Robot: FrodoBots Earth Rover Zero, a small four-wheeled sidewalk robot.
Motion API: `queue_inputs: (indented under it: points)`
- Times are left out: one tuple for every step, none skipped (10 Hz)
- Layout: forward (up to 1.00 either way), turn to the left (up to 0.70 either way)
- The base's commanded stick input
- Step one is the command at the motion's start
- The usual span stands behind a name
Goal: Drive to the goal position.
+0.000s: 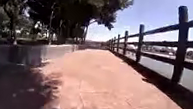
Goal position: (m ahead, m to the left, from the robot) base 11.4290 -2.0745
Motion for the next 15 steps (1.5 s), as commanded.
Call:
queue_inputs:
  points:
    - [1.00,0.00]
    - [1.00,0.00]
    - [1.00,0.00]
    - [1.00,0.00]
    - [1.00,0.00]
    - [1.00,0.00]
    - [1.00,0.00]
    - [1.00,0.00]
    - [1.00,0.00]
    - [1.00,0.00]
    - [1.00,0.00]
    - [1.00,0.00]
    - [1.00,0.00]
    - [1.00,0.00]
    - [1.00,0.00]
